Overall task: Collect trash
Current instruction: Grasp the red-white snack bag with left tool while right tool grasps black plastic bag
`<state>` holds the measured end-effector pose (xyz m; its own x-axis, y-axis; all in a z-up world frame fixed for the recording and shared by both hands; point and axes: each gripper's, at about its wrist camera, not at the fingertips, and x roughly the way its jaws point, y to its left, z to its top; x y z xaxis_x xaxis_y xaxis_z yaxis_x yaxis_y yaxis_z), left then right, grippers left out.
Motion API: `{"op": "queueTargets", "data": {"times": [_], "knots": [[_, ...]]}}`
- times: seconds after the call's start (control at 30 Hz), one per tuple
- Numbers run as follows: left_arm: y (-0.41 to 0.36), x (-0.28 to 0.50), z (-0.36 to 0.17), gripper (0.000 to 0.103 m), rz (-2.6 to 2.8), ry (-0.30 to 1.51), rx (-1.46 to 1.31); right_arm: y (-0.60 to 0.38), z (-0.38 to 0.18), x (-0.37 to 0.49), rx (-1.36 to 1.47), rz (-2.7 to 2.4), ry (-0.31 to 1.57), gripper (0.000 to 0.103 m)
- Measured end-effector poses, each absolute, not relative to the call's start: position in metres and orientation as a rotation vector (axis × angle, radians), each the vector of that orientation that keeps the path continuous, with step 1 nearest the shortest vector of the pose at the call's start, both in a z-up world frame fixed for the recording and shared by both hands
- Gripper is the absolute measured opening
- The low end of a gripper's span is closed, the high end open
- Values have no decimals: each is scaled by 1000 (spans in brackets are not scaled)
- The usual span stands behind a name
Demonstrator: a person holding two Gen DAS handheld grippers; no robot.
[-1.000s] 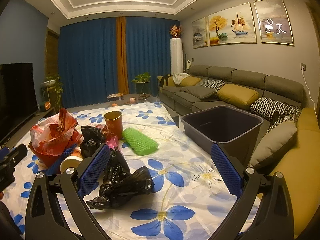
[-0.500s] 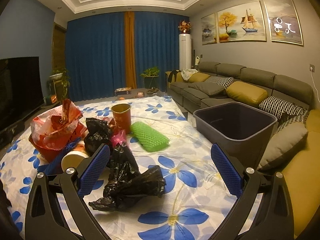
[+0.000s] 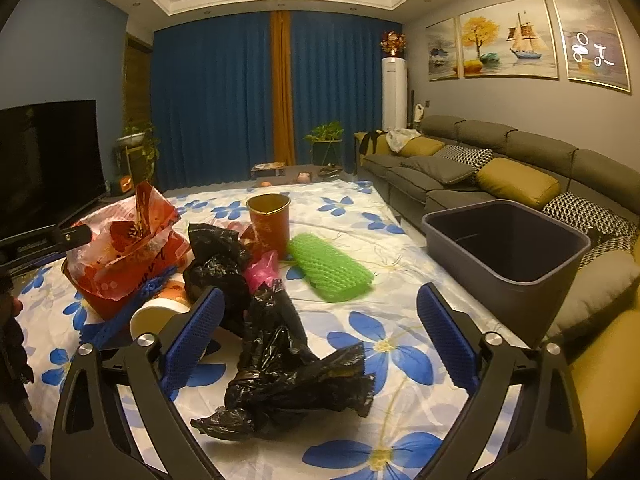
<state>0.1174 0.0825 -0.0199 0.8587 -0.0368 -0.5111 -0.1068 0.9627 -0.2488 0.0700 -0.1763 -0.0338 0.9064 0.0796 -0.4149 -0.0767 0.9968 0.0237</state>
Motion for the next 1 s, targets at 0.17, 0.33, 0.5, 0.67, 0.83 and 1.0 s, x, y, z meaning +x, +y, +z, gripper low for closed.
{"op": "queueTargets", "data": {"times": [0.17, 0.33, 0.5, 0.67, 0.83, 1.0], "knots": [[78, 124, -24, 28, 24, 544, -254, -178, -41, 77, 19, 109, 474, 80], [75, 120, -23, 18, 14, 524, -254, -177, -48, 80, 19, 142, 510, 71], [71, 108, -15, 14, 8, 484, -258, -176, -55, 78, 23, 187, 539, 66], [65, 84, 0, 14, 4, 413, -259, -174, -63, 75, 20, 217, 571, 62], [64, 65, 10, 14, -30, 375, -290, -180, -66, 74, 43, 214, 594, 57], [65, 53, 14, 14, -28, 349, -295, -182, -73, 69, 52, 243, 631, 55]]}}
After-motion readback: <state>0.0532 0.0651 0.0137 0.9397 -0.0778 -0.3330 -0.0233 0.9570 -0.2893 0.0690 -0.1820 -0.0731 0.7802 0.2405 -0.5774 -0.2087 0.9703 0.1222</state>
